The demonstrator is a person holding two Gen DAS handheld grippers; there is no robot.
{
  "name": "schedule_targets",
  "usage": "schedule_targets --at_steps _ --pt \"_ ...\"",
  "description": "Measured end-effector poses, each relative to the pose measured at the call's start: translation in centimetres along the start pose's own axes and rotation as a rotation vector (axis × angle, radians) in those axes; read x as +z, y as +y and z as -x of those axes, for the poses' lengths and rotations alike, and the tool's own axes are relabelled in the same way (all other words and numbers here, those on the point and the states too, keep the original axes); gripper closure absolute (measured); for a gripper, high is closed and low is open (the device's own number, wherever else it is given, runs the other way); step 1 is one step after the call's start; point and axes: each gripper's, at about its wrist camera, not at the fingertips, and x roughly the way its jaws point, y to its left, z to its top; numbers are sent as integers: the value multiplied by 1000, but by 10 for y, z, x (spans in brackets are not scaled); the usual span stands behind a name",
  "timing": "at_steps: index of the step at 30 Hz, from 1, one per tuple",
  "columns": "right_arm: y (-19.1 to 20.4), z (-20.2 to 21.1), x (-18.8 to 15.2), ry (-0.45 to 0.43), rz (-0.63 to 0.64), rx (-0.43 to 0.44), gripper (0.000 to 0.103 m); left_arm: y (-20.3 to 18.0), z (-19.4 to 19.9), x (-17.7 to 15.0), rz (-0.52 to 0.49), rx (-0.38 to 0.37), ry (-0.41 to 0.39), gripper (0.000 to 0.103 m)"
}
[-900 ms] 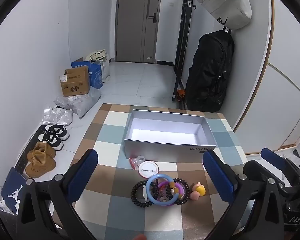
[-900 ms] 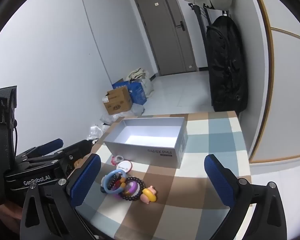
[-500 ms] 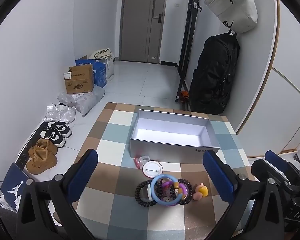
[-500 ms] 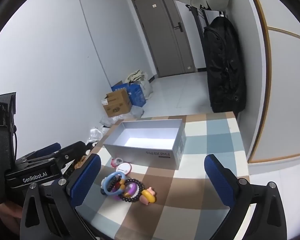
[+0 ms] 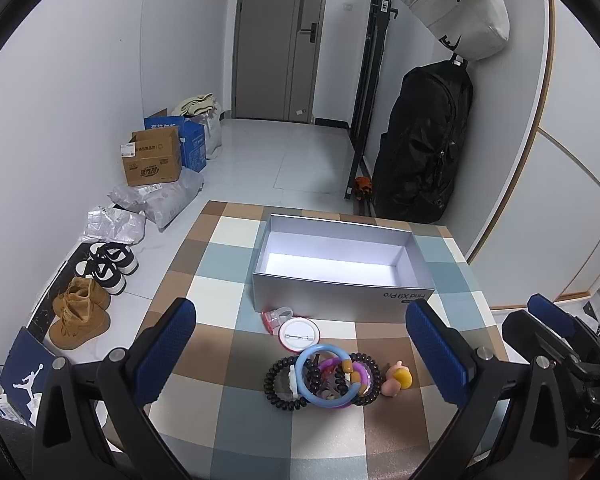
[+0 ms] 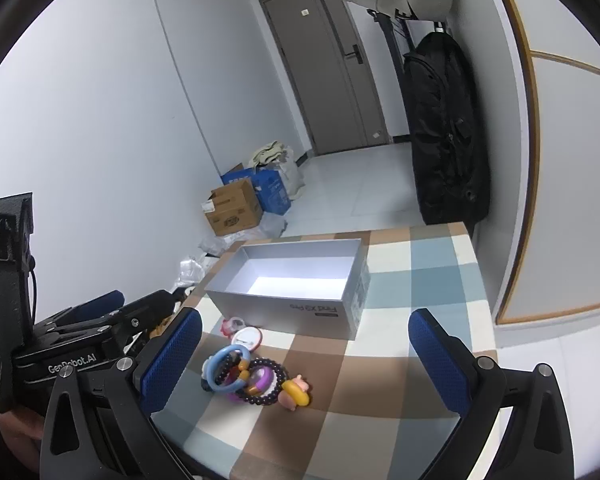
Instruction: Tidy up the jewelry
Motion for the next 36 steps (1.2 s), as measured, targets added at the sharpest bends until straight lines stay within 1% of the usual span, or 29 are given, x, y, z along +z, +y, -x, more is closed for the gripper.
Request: schedule_targets --at_steps 11,15,17,36 --pt "4 0 -1 3 8 3 0 0 -4 2 3 -2 10 1" --pt "7 0 -2 3 15 2 0 -2 -3 -2 4 2 8 1" --pt "2 1 0 4 10 6 0 -3 -3 -2 2 -1 12 1" --pt "4 2 -2 8 6 7 0 -3 -5 -2 5 -13 22 1"
